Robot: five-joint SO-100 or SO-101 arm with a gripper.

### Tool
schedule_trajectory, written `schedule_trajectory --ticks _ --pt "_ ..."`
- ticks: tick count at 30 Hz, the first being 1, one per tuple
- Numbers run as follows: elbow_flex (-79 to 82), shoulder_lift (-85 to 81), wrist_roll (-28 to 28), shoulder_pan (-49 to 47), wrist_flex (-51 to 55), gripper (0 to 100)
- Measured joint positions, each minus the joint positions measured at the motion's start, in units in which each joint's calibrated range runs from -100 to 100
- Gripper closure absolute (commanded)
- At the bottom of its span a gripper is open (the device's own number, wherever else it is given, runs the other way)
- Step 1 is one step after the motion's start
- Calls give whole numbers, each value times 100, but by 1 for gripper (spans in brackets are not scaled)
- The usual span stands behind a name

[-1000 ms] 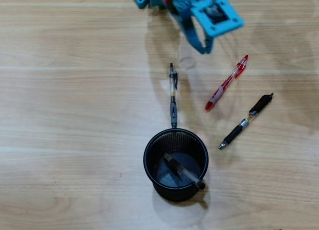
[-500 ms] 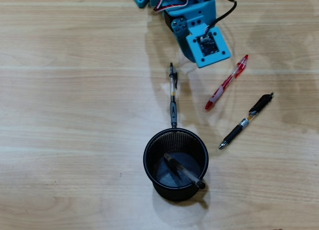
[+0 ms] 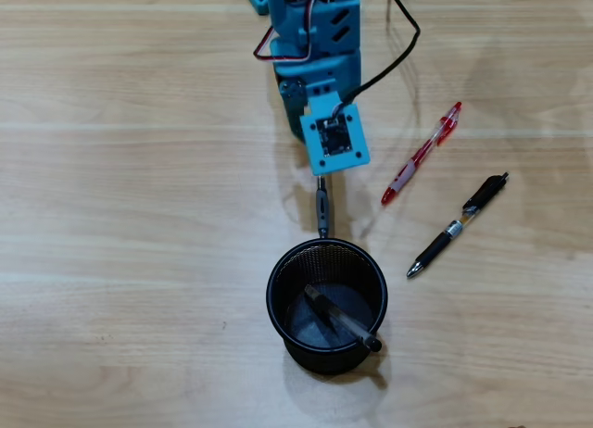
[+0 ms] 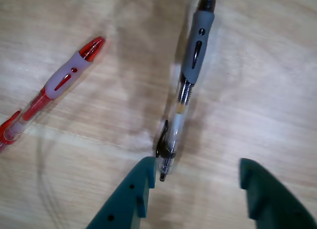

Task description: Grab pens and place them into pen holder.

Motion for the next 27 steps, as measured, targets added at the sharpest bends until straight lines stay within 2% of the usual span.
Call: schedule_trajectory --ticks 3,11,27 --pt "-80 263 0 27 0 80" --pt "-151 831 0 9 0 80" --pt "-1305 2485 0 -189 -43 80"
